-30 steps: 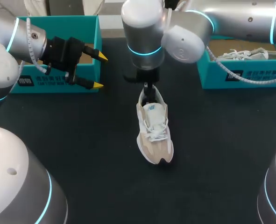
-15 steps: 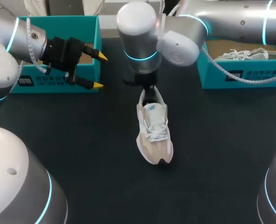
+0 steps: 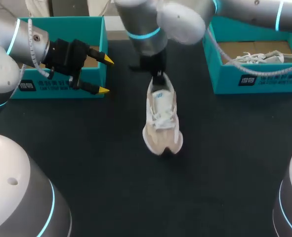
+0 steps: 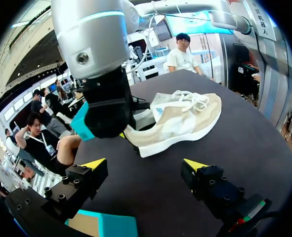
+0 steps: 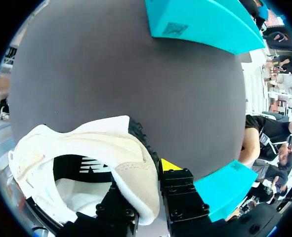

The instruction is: Take the shoe out of the shoebox, open the shoe tongue, remove and reinsert the insole, then place the shoe into the shoebox

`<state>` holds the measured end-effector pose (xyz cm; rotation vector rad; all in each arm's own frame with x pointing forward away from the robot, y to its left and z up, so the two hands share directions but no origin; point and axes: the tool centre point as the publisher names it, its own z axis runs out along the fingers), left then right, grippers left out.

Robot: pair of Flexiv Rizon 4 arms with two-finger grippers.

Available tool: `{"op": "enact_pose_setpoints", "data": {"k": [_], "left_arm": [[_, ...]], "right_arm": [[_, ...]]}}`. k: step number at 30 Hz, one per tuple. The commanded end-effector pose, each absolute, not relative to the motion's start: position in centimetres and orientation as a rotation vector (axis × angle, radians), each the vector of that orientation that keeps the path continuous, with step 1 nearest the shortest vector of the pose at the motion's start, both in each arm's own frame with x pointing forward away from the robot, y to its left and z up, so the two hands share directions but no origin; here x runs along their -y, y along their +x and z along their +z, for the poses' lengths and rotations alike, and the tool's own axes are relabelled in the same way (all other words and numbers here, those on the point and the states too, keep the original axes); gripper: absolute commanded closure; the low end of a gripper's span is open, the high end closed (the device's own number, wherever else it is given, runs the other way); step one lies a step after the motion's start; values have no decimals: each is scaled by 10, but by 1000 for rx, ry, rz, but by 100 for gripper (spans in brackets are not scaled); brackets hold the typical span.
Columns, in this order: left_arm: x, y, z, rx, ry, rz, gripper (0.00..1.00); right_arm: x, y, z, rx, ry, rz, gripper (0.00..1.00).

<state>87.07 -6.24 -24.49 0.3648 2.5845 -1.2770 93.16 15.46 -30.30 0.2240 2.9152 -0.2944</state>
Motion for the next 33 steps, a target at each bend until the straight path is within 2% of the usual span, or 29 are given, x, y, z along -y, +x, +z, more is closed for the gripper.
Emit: {"op": "enact_pose_setpoints", "data": {"k": [1,6,14,33], "left_arm": [[63,872,-245,-2587,366,-1274,0],[63,872,-245,-2587,366,-1274,0],[63,872,-245,-2587,366,-1274,0],[63,872,-245,-2587,366,-1274,0]], "right_arm": [[-137,929,-219,-2897,188,-284,100],[-124,940,-163,-2864,123,-290,100],[-100,945,-110,-2858,93,-264,100],[-92,945,-102,-2827,149,-271,100]]}}
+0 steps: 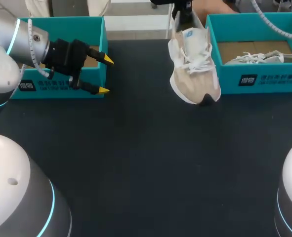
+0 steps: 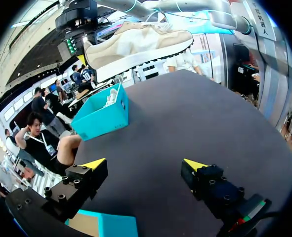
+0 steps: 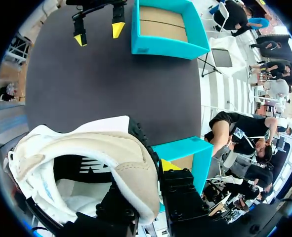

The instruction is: Take the shoe out of the shoebox, open the shoe tongue, remove and reinsert the insole, then place the shoe into the shoebox

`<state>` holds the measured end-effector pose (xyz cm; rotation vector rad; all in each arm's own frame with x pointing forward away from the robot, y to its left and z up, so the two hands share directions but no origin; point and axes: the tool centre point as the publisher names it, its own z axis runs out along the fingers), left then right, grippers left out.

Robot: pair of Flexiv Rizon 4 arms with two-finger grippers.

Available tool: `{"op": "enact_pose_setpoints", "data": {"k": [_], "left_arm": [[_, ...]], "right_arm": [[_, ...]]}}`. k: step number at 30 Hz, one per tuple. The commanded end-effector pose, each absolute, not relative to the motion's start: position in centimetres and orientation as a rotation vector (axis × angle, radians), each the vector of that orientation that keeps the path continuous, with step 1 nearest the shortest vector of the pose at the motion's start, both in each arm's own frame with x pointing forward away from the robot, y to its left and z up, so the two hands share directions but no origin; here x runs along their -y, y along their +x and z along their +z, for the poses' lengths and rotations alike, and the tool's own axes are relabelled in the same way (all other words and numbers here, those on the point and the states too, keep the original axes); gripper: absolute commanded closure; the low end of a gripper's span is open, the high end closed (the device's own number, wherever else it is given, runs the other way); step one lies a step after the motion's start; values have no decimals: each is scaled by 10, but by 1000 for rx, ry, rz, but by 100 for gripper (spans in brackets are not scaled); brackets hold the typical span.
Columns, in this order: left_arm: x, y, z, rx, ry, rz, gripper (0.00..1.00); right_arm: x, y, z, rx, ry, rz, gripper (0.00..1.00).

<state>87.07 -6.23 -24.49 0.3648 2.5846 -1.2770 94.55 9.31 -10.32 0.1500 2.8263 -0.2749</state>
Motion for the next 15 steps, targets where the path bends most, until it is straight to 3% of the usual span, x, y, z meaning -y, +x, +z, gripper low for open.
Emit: {"op": "enact_pose_setpoints", "data": {"k": [1,7,15], "left_arm": [[63,872,-245,-2587,366,-1274,0],[63,872,-245,-2587,366,-1274,0],[63,872,-245,-2587,366,-1274,0]], "right_arm": [[-92,945,-102,-2827,149,-271,100],[-65,965,-106,-2832,202,-265,100],[21,1038,-118,-2882,188,-254,100]]}}
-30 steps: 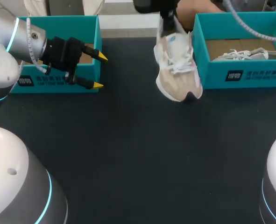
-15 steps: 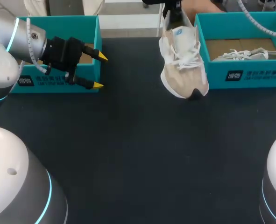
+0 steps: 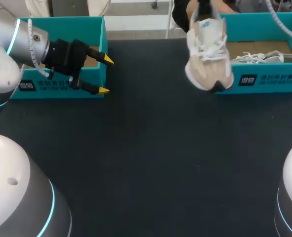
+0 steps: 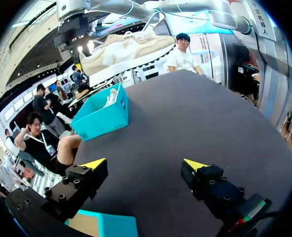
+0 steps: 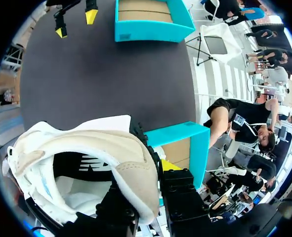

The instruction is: Take the shoe out of the shoebox, open the shoe tongue, remove and reinsert the insole, then place the shoe into the shoebox

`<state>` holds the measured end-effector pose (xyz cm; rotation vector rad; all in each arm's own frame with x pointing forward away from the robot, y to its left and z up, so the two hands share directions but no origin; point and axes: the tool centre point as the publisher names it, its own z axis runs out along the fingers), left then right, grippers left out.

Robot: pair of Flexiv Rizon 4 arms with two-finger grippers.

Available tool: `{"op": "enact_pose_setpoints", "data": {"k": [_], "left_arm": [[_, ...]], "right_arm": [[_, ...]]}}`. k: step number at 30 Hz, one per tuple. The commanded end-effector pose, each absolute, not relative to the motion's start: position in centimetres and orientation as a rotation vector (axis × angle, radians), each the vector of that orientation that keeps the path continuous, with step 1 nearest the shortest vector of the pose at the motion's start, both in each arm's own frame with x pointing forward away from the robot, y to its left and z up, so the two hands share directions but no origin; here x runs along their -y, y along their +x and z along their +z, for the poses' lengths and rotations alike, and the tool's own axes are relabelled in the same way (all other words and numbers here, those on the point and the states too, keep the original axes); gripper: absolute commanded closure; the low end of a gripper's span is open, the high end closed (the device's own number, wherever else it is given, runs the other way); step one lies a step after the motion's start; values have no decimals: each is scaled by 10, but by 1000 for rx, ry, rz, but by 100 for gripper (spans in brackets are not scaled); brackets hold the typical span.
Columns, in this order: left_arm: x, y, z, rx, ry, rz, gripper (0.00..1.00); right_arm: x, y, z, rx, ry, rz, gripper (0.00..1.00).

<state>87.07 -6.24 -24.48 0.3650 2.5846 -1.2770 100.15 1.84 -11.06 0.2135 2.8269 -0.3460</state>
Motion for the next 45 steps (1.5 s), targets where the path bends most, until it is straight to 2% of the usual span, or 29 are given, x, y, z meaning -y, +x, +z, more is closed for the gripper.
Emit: {"op": "enact_pose_setpoints", "data": {"k": [1,11,23,45], "left_arm": [[63,872,-245,-2587,366,-1274,0],[63,872,-245,-2587,366,-1274,0],[63,872,-245,-2587,366,-1274,0],[63,872,-245,-2587,366,-1274,0]], "right_arm": [[28,1044,-120,-2891,185,-267,100],[157,1133,-117,-2836,203,-325,100],[248,1187,-114,-2838,222,-329,100],[260,1193,-122,-2826,326,-313,100]]}}
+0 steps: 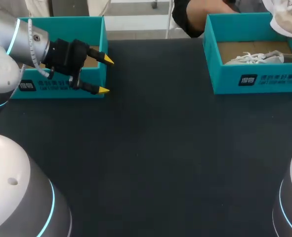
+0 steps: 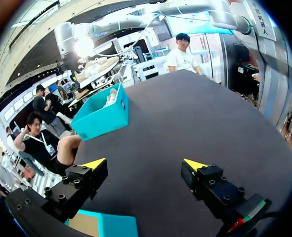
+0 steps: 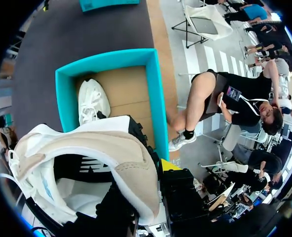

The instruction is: Take the shoe out of the shoebox, open the shoe tongue, remove and reinsert the insole, then place the shoe into the shoebox

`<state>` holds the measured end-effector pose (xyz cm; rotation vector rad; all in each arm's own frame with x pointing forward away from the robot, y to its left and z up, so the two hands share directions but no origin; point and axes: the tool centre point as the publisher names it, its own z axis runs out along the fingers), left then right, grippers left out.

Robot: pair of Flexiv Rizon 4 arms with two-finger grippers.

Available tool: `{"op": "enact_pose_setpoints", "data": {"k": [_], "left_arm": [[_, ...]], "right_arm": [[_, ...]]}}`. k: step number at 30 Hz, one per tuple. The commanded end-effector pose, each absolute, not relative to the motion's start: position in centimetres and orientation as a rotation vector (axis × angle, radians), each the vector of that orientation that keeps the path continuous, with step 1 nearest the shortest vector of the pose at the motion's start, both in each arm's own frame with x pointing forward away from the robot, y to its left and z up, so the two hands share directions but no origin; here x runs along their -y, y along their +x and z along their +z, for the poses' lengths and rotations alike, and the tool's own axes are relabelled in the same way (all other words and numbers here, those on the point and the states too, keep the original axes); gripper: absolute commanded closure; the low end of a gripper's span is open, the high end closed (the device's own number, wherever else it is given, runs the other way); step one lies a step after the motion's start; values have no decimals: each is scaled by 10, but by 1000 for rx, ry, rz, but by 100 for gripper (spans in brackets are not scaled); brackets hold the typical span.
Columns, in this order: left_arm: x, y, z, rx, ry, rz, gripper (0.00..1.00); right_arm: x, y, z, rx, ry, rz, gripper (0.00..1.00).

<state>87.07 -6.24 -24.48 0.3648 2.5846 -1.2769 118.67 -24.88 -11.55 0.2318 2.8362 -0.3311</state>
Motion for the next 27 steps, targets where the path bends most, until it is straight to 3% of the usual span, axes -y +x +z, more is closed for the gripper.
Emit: {"op": "enact_pose_setpoints", "data": {"k": [1,8,16,27], "left_arm": [[63,872,-245,-2587,366,-1274,0],[63,872,-245,-2587,366,-1274,0],[63,872,-245,-2587,366,-1274,0],[63,872,-245,-2587,366,-1274,0]], "right_arm": [[267,1197,-125,-2828,405,-325,100],[309,1209,-124,-2622,1187,-354,100],[334,1178,-127,-2035,2036,-467,100],[338,1164,-135,-1919,2217,-441,100]]}}
